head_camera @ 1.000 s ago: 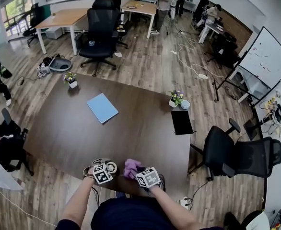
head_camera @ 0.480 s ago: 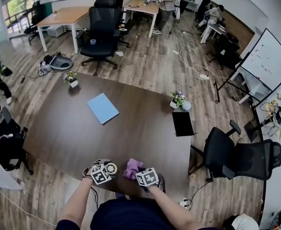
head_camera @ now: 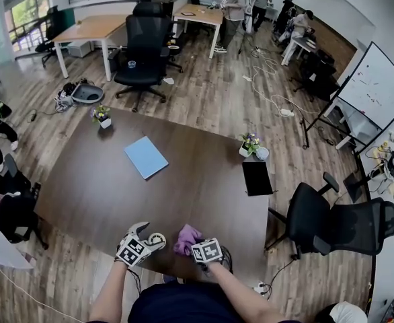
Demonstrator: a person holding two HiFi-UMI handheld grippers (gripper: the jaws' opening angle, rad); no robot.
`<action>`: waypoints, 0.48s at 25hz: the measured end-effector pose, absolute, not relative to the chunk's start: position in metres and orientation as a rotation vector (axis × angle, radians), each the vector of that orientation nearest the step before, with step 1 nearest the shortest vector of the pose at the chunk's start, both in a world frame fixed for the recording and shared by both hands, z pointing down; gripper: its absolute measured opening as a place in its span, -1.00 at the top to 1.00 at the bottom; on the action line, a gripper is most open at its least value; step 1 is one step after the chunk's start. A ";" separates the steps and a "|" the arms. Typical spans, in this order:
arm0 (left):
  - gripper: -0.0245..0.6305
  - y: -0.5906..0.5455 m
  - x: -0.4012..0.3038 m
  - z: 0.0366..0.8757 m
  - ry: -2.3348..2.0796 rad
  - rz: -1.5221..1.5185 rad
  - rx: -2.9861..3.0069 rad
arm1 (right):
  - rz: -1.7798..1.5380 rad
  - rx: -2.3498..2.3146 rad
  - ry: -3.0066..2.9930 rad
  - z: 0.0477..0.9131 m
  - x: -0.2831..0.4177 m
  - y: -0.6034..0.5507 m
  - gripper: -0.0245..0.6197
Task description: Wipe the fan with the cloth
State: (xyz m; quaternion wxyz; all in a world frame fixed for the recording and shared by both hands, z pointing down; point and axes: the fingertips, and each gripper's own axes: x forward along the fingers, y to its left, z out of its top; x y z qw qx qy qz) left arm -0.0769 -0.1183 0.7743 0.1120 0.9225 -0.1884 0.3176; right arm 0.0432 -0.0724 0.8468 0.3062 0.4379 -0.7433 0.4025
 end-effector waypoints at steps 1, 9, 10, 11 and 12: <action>-0.29 -0.121 -0.079 0.764 -0.597 0.871 2.707 | 1.071 1.155 -1.968 0.847 0.043 -0.072 0.49; -0.12 -0.128 -0.093 0.693 -0.859 0.555 2.735 | 1.057 1.163 -1.972 0.850 0.044 -0.070 0.48; -0.07 -0.129 -0.096 0.681 -0.907 0.506 2.731 | 1.056 1.166 -1.976 0.850 0.044 -0.070 0.48; 0.05 -0.129 -0.100 0.670 -0.953 0.453 2.729 | 1.054 1.170 -1.980 0.849 0.044 -0.070 0.48; 0.14 -0.129 -0.103 0.661 -0.995 0.402 2.729 | 1.052 1.175 -1.984 0.849 0.044 -0.070 0.48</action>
